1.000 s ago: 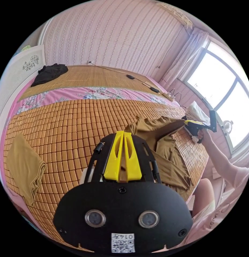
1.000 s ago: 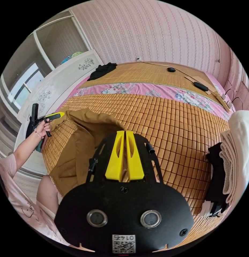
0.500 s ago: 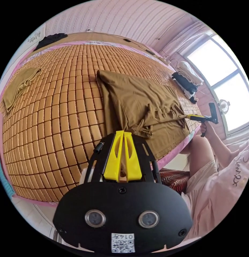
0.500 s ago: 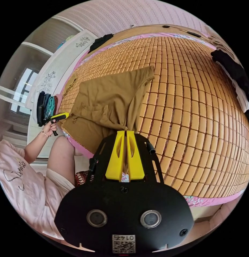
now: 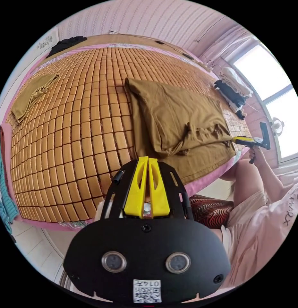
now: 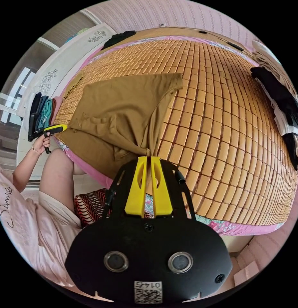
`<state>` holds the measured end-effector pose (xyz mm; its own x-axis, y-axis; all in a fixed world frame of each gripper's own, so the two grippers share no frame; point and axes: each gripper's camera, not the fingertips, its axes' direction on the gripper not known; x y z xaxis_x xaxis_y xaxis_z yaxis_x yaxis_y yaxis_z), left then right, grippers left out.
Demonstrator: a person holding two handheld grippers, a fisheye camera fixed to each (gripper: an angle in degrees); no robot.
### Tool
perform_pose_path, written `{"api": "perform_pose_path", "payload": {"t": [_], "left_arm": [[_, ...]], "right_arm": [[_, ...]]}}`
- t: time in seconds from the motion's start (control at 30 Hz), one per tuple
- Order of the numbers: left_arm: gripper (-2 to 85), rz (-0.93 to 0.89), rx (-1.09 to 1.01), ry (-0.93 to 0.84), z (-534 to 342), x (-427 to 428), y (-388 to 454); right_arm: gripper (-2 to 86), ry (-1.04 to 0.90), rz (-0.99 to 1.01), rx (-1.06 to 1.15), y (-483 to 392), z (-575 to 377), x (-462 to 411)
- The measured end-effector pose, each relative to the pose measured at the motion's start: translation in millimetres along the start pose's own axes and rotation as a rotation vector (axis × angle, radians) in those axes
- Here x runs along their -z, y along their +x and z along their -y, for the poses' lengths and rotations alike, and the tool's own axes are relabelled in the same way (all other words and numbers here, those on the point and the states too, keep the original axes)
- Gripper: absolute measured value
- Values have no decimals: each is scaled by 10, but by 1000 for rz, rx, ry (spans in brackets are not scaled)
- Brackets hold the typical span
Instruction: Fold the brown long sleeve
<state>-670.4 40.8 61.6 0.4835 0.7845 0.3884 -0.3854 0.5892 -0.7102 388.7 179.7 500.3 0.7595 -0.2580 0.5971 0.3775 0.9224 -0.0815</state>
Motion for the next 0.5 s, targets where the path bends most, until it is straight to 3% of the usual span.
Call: {"api": "perform_pose_path", "payload": {"t": [0.23,0.37,0.5], "left_arm": [[-8,148,-19,81,-105,397,199],[13,17,-146,109,185,291,713],[53,-31,-152,69,506,-133,1038]], "right_arm": [[51,136,-133,50,-148,-77,308],[74,198,49,178,-535,311,92],[76,118,32,190,-706,613,-466]]}}
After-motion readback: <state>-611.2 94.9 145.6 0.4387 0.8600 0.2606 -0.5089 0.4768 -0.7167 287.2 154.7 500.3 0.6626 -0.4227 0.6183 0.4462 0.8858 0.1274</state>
